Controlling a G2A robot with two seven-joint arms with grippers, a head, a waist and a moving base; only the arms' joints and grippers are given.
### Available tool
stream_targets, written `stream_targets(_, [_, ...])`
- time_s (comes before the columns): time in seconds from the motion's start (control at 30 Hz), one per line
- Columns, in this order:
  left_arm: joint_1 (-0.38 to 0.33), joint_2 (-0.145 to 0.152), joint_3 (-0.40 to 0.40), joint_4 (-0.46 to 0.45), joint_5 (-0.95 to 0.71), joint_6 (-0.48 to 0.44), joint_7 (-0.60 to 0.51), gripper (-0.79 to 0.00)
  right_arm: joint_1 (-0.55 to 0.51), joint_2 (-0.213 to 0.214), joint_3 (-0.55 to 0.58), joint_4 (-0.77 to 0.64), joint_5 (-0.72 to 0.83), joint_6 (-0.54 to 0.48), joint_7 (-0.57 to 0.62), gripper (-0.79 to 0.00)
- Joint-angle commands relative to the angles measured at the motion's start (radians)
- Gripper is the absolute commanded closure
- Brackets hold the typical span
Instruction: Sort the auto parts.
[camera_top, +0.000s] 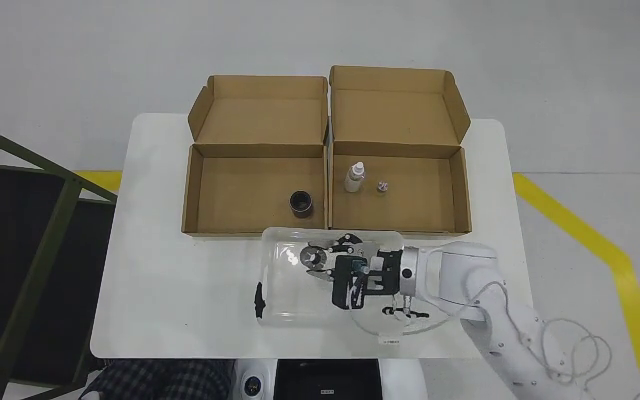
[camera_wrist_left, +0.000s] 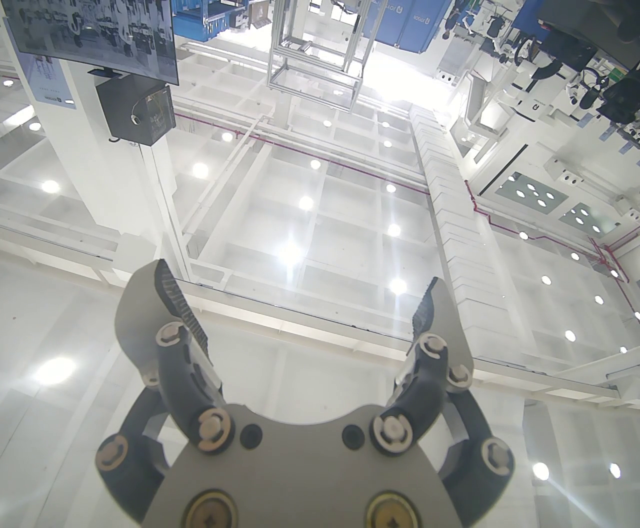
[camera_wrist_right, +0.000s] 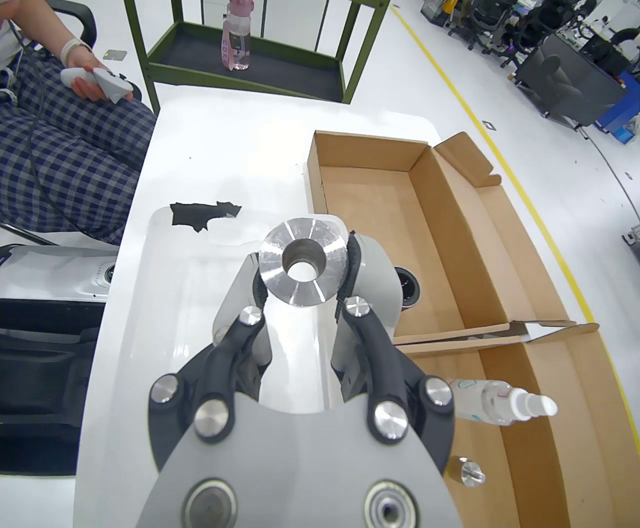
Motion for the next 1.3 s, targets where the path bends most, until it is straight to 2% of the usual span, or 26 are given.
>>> stream_targets(0.0, [0.0,0.0,0.0,0.0,0.0,0.0,0.0,-0.785,-0.006,0.003,0.02,-0.015,0.011,0.007,-0.01,0.0])
stream_targets(0.57, [0.0,0.0,0.0,0.0,0.0,0.0,0.0,-0.785,-0.052,0.024,0.144,-0.049,0.074,0.025,-0.071,0.0])
stream_targets(1.27, [0.0,0.0,0.0,0.0,0.0,0.0,0.0,-0.785,-0.066,0.034,0.207,-0.02,0.132,0.082,-0.138,0.0])
